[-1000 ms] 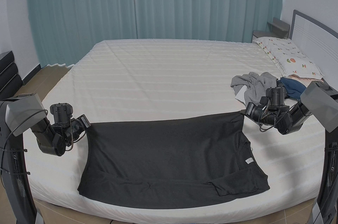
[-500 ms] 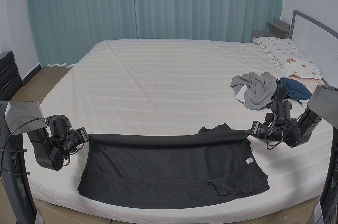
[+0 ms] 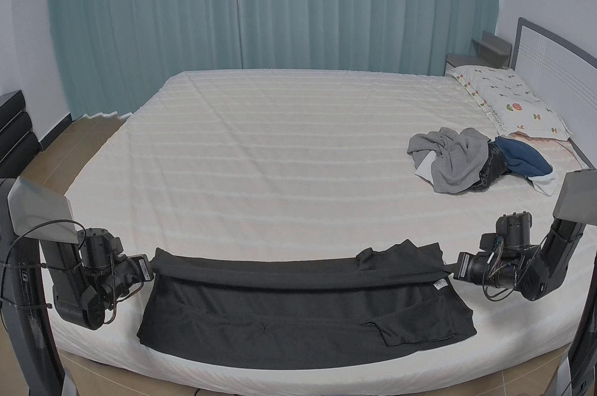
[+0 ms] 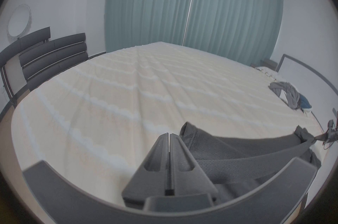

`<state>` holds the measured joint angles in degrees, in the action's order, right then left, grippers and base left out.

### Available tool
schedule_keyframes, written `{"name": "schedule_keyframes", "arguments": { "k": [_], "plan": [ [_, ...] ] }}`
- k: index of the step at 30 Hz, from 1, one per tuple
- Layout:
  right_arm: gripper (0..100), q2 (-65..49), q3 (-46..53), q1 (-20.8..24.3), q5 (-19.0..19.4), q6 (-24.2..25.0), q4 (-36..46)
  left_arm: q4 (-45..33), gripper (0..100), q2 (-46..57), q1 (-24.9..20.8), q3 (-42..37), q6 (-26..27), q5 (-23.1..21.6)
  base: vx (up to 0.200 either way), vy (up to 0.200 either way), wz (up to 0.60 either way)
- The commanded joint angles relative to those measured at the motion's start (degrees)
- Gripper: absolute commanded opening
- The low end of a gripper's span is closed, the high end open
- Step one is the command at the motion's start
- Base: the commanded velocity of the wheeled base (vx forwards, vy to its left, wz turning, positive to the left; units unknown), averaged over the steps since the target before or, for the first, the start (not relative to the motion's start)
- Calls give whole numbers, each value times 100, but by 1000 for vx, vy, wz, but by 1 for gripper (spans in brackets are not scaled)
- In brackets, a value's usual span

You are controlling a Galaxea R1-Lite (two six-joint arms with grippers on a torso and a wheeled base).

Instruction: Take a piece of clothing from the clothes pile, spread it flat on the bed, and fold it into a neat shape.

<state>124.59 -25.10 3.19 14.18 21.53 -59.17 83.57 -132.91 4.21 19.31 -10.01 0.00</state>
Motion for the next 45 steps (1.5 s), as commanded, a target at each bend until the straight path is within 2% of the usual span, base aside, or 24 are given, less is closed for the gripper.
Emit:
{"name": "schedule_keyframes", "arguments": {
  "k": [1, 7, 9, 18, 19, 20, 26, 32, 34, 36, 40, 45],
  "plan": [
    [0, 30, 497, -3, 15, -131, -253, 213, 0, -33, -43, -542, 113, -9, 0, 0, 0],
    [0, 101, 735, 32, -3, -342, -270, 380, 0, -182, -157, -815, 131, 0, 0, 0, 0],
    [0, 145, 840, 41, 6, -580, -323, 468, 0, -279, -236, -911, 113, 0, 0, 0, 0],
    [0, 452, 840, 59, -38, -580, -894, 617, 0, -367, -254, -1017, 104, 9, 0, 0, 0],
    [0, 461, 840, 59, -47, -580, -912, 617, 100, -358, -254, -1026, 96, 9, 0, 0, 0],
    [100, 470, 840, 59, -38, -580, -912, 617, 100, -349, -254, -1035, 87, 9, 0, 0, 0],
    [100, 224, 823, -12, -12, -527, -921, 617, 100, -244, -183, -1114, 69, 0, 0, 0, 0],
    [100, -268, 524, -214, 6, 0, -877, 617, 100, 46, 116, -1035, -19, -62, 0, 0, 0],
    [100, -339, 374, -240, 6, 194, -824, 617, 100, 152, 212, -999, -177, -255, 0, 0, 0],
    [100, -312, 163, -223, 15, 501, -815, 617, 100, 319, 221, -911, -695, -536, 0, 0, 0],
    [100, -163, -118, -135, 24, 994, -815, 582, 100, 345, 151, -577, -1302, -580, 0, 0, 0],
    [100, 101, -610, -117, 68, 1626, -789, 397, 100, 275, 72, -68, -1618, -598, 0, 0, 0]
  ]
}}
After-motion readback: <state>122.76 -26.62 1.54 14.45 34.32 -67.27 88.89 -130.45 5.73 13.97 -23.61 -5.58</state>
